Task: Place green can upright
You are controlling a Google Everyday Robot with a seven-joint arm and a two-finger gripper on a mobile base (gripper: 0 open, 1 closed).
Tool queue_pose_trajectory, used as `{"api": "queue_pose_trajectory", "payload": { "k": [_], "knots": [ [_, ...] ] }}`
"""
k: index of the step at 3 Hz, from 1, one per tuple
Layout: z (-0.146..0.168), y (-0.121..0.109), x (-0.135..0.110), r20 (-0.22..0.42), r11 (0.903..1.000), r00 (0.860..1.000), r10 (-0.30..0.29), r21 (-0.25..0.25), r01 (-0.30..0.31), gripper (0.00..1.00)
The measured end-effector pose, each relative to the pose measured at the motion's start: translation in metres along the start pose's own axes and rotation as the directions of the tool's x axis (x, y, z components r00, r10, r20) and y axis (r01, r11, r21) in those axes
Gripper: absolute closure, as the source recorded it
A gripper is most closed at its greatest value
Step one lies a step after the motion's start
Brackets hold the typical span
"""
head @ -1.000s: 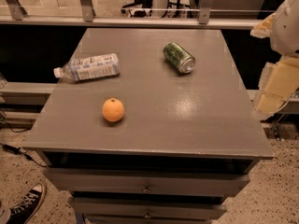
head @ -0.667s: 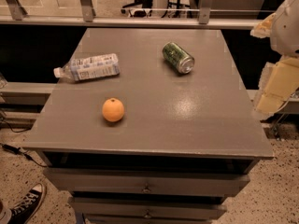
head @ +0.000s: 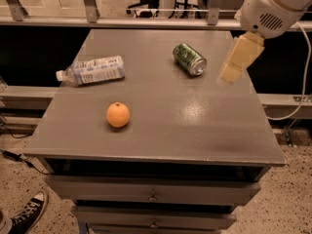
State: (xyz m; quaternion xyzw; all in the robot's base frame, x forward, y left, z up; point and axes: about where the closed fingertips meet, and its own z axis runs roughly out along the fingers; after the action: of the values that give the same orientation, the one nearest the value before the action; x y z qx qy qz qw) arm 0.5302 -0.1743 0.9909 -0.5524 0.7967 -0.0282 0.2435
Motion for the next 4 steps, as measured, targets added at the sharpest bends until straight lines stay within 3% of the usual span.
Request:
{"api": "queue_pose_trajectory", "payload": {
  "k": [1, 2, 3, 4],
  "knots": [
    [0.033, -0.045, -0.033, 0.040, 0.9945, 0.994, 0.100, 0.026, -0.101, 0.00],
    [0.082, -0.097, -0.053, 0.045, 0.9660, 0.968, 0.246, 0.072, -0.248, 0.00],
    [0.110, -0.124, -0.056, 0.032, 0.9380, 0.944, 0.329, 0.105, -0.330, 0.00],
    [0.148, -0.149, -0.046, -0.037, 0.9006, 0.908, 0.417, 0.152, -0.407, 0.00]
  ]
}}
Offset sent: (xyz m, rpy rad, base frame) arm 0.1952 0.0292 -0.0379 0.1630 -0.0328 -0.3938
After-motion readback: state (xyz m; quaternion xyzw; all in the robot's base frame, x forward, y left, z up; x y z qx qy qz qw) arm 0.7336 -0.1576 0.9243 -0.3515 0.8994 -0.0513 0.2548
